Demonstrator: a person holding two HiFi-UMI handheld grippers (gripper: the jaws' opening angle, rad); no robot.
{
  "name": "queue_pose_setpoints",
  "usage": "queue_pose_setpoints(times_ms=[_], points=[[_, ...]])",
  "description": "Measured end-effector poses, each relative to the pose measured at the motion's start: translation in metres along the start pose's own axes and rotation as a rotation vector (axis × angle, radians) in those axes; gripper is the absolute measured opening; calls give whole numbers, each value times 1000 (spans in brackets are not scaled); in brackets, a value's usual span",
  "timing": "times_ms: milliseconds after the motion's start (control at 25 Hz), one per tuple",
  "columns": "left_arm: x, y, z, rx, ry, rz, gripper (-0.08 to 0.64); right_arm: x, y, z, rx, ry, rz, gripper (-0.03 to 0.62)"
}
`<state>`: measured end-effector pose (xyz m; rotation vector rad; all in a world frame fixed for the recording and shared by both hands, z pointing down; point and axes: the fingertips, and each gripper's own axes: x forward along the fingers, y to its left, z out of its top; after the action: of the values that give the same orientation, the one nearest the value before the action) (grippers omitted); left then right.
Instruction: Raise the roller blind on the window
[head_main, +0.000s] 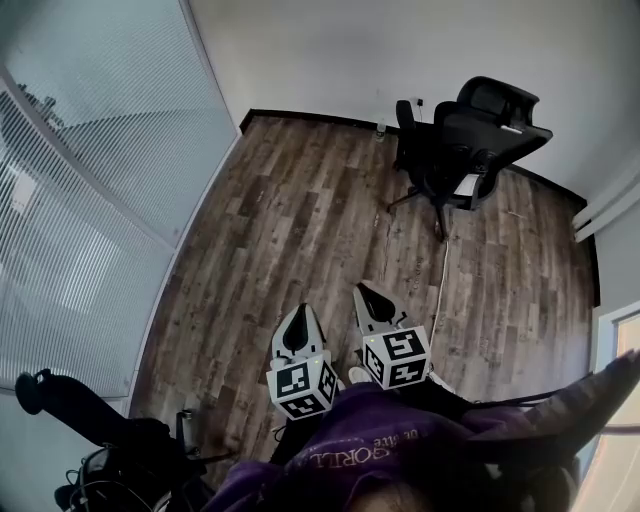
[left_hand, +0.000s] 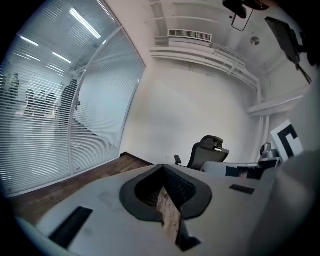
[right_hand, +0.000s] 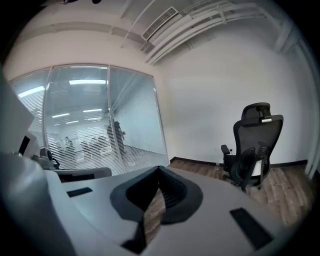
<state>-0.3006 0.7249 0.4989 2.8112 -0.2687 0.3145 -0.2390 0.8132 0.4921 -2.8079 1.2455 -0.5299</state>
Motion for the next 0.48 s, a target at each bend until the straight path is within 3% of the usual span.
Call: queue_pose_setpoints(times_ms=[480], points=[[-17, 38, -16, -21, 38, 51, 0, 8, 33, -24, -3, 61, 13, -5]])
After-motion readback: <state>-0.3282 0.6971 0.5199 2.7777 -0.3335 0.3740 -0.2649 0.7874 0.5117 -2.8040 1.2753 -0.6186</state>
